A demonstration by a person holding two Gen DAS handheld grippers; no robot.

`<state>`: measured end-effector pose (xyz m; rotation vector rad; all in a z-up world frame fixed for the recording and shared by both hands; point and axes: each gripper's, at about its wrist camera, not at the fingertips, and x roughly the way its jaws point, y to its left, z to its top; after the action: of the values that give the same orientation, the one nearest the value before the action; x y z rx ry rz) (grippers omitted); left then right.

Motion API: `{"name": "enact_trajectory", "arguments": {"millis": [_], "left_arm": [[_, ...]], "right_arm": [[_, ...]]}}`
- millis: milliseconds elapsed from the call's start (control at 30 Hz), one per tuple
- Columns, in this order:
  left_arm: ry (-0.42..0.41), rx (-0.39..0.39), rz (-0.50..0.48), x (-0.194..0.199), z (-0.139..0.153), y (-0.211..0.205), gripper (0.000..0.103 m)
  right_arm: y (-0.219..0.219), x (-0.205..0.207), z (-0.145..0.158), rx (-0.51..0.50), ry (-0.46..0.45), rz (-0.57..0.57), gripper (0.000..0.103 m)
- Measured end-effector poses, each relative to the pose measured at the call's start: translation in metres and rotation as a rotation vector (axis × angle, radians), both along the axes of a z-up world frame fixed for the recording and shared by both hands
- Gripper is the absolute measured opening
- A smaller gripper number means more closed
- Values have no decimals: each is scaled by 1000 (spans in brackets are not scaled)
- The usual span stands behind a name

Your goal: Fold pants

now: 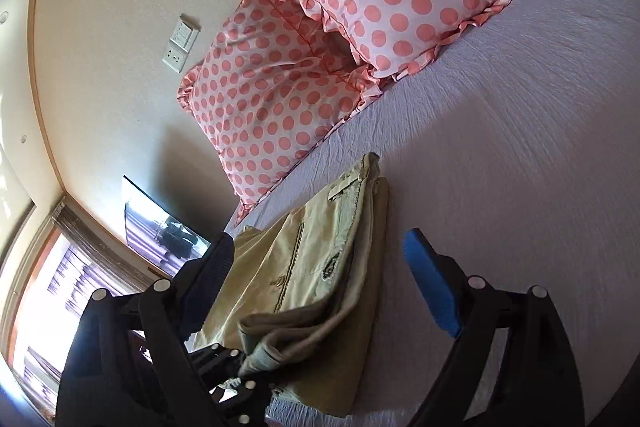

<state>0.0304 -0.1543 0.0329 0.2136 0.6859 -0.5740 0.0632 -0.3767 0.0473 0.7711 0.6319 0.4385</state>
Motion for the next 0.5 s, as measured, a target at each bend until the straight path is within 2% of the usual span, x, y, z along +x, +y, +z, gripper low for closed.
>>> {"name": "enact_trajectory", "arguments": {"millis": [67,133,200,233,300,367,433,500], "left_arm": [[49,-86,-62,-7,12,19,27],[88,-208,-135,-21,30,46,50],[79,-289,-128,-27,45,80,60],[68,-299,-85,-25,50,98,65],[47,-260,91,-2,51,138,65],[100,-241,259,29,42,178,63],[195,-303,340,55,27,213,61],[269,-386,359,71,15,236,60]], "right_arm": [[9,5,-1,-47,26,32,88],[18,11,-1,-110,43,61,88],[26,20,-5,-152,65,82,87],[28,24,-7,-161,78,92,84],[31,34,-15,-172,116,100,73],[33,43,-20,-194,137,100,64],[34,48,-22,-208,137,107,58],[36,52,-24,-190,148,135,47]]}}
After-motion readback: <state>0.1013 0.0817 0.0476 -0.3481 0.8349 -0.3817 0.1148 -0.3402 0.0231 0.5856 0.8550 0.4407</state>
